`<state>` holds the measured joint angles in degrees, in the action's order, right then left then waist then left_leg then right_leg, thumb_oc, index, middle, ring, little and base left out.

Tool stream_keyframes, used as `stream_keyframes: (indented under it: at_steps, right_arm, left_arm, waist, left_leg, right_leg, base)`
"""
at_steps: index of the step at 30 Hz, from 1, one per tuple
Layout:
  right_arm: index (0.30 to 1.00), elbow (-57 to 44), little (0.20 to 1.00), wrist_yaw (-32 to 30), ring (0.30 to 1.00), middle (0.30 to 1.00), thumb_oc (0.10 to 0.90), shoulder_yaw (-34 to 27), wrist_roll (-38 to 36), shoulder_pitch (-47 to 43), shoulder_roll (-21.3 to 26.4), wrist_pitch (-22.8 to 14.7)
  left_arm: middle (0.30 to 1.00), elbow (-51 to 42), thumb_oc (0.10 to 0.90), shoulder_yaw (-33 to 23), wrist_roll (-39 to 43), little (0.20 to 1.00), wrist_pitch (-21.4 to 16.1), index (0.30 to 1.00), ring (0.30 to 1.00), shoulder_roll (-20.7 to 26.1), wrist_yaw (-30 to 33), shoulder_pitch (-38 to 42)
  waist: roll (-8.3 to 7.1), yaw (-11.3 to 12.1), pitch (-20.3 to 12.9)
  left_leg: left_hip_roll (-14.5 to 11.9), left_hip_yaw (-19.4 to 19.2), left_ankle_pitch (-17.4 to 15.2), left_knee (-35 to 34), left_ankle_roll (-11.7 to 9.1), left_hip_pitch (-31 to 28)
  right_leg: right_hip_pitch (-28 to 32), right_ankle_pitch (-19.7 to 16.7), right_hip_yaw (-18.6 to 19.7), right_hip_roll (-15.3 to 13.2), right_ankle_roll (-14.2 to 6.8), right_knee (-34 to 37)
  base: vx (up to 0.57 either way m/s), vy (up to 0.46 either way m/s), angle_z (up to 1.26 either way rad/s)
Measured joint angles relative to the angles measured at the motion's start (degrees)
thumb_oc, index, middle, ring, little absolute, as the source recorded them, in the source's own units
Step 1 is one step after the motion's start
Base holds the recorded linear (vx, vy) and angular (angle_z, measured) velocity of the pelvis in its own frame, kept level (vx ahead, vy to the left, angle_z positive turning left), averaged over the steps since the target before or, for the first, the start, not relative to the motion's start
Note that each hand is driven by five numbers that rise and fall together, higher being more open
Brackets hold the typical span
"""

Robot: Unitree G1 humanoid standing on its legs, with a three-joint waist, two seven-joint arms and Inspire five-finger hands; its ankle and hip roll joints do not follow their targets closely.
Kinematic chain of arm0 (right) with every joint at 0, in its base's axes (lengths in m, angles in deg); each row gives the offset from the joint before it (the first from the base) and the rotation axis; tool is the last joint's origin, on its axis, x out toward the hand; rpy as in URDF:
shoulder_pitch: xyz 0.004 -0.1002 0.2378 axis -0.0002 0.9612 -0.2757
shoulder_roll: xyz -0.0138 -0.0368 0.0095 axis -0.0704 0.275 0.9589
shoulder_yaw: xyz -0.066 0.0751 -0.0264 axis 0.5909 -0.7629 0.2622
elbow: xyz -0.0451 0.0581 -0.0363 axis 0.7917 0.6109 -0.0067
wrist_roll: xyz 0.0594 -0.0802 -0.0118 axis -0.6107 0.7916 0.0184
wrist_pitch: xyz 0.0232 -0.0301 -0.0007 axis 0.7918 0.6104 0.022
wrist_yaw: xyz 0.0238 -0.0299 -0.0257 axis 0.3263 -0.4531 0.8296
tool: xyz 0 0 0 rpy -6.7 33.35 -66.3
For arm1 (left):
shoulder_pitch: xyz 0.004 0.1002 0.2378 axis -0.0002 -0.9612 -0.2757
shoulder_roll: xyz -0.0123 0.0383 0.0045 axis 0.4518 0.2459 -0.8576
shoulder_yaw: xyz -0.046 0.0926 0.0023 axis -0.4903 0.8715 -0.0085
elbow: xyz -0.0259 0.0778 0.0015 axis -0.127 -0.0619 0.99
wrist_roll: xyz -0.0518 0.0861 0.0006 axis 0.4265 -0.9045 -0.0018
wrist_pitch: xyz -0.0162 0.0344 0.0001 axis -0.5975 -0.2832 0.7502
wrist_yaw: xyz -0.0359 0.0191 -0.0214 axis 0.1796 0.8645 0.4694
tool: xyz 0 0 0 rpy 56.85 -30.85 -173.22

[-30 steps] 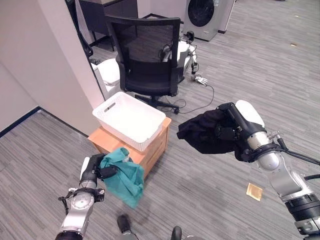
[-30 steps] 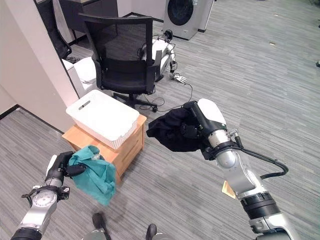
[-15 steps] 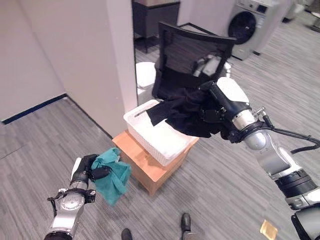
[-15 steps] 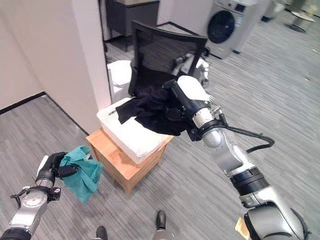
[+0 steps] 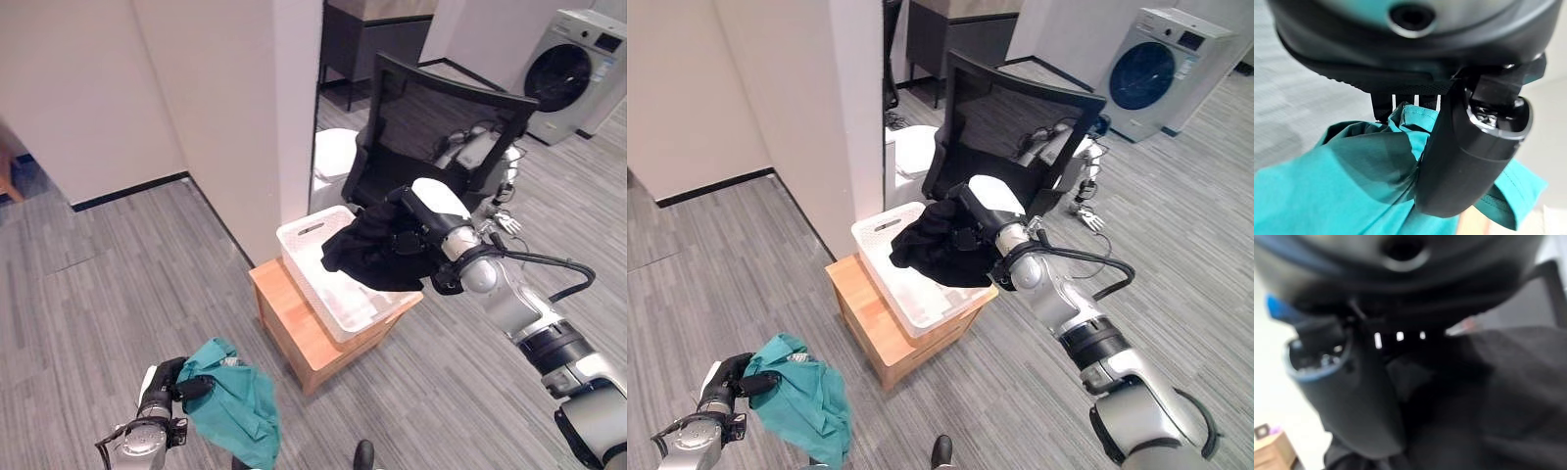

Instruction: Pick up bed clothes into laundry basket.

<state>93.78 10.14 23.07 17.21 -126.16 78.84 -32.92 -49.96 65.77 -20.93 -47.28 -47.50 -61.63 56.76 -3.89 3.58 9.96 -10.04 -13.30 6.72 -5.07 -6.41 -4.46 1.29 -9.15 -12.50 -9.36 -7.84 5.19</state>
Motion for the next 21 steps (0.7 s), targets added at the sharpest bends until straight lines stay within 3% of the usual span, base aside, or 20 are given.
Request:
stream_keyframes:
  at_steps: [3, 10, 14, 16, 21]
  right_arm:
    - [0.300, 0.03, 0.300, 0.02, 0.300, 0.300, 0.400, 0.41, 0.00, -0.49, -0.12, -0.13]
    - [0.300, 6.76, 0.300, -0.01, 0.300, 0.300, 0.400, 0.84, -0.12, -2.47, -2.10, 0.07]
    - [0.300, 10.73, 0.300, -0.13, 0.300, 0.300, 0.400, 0.91, -1.30, -4.53, -2.10, 0.30]
    - [0.300, 13.63, 0.300, -0.13, 0.300, 0.300, 0.400, 1.09, -1.71, -5.91, -1.82, 0.92]
    - [0.300, 16.54, 0.300, -0.58, 0.300, 0.300, 0.400, 2.91, -3.20, -8.61, -0.90, 0.92]
  left_arm:
    - [0.300, 1.45, 0.400, -0.56, 0.07, 0.300, 0.07, 0.300, 0.300, 0.42, 0.10, 0.06]
    - [0.300, 3.11, 0.400, -1.09, 2.29, 0.300, 0.09, 0.300, 0.300, 1.09, 0.75, -0.17]
    - [0.300, 3.89, 0.400, 0.12, 4.17, 0.300, 0.00, 0.300, 0.300, 1.10, 0.85, 1.87]
    - [0.300, 4.00, 0.400, 1.52, 5.00, 0.300, -0.39, 0.300, 0.300, 0.96, 0.81, 3.63]
    - [0.300, 4.00, 0.400, 1.43, 6.21, 0.300, -2.17, 0.300, 0.300, 1.14, 1.02, 5.92]
  waist:
    - [0.42, 0.56, 0.21]
    - [3.03, 1.84, 1.12]
    - [5.97, 1.80, 2.83]
    - [8.29, 1.85, 4.17]
    - [10.01, 1.80, 5.57]
  left_leg:
    - [-0.03, 0.61, -0.05, -0.01, 0.08, 0.54]
    - [0.30, 1.45, 0.02, 0.00, 0.42, 3.79]
    - [0.62, 1.80, 1.43, 0.02, 0.16, 7.73]
    - [0.49, 2.00, 1.63, 0.02, 0.24, 8.97]
    - [0.17, 1.85, 1.87, 0.03, -0.01, 11.38]
  right_leg:
    - [-0.08, 0.28, -0.56, -0.42, -0.37, 0.00]
    - [-2.59, 0.18, -1.42, -0.93, -0.36, 0.00]
    - [-6.45, -0.57, -1.46, -0.76, 0.08, 0.00]
    - [-7.51, -0.77, -1.65, -0.75, 0.23, -0.01]
    - [-10.03, -1.04, -1.57, -0.29, 0.57, -0.02]
  base:
    - [0.00, -0.038, 0.14]
    - [-0.03, -0.033, 0.08]
    - [-0.04, -0.009, 0.01]
    - [-0.03, -0.012, 0.05]
    - [0.00, -0.014, -0.02]
